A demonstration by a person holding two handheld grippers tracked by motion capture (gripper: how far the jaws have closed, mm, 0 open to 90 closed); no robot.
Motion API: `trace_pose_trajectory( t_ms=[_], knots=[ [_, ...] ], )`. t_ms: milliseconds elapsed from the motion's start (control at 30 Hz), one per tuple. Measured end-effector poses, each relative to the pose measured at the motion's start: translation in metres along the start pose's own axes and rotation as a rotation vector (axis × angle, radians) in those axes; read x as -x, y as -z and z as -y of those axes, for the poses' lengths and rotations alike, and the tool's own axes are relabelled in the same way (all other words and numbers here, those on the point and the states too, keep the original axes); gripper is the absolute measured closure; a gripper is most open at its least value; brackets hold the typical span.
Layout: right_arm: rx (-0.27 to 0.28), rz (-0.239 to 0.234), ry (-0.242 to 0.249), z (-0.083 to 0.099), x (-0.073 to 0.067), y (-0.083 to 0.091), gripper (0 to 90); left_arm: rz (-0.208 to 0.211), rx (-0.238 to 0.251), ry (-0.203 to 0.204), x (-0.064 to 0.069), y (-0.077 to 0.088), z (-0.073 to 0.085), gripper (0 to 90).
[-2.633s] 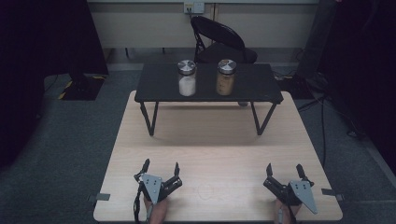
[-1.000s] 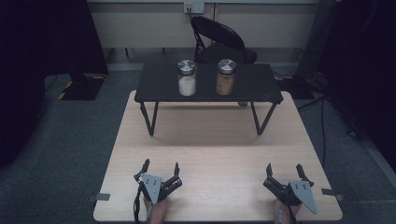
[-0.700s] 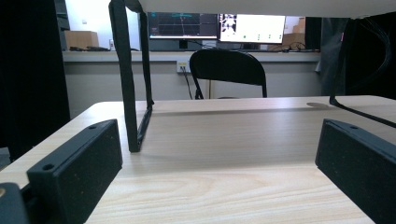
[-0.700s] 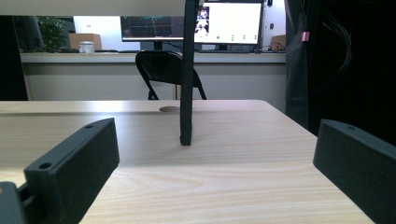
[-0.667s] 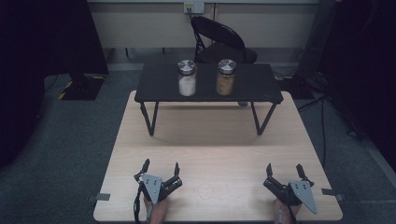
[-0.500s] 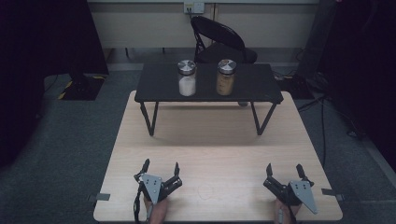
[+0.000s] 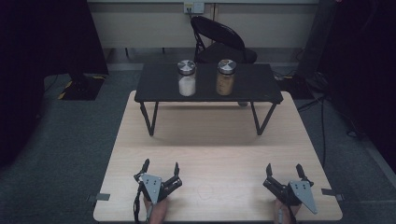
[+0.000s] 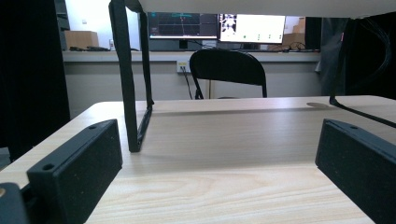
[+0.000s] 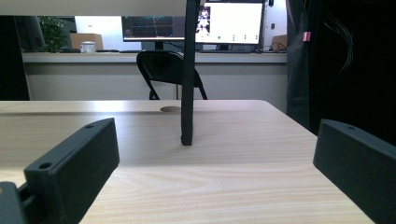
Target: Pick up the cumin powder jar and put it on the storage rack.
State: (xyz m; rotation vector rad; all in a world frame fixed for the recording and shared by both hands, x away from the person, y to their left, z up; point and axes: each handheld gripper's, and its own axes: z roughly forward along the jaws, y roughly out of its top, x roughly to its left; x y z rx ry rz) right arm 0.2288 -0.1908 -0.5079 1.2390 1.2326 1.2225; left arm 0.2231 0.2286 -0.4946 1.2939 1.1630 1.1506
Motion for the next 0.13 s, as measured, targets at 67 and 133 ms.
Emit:
trace_pose_trajectory(
  t_ms=[67,133],
  knots=[
    [0.000,0.000,0.000,0.0001,0.0001,0.0000,0.0,0.000,0.000,0.000,0.0000,0.0000,0.0000,0.0],
    [0.001,-0.006,0.000,0.0001,0.0009,0.0000,0.0,0.001,0.000,0.000,-0.0001,0.0000,0.0000,0.0]
  ],
)
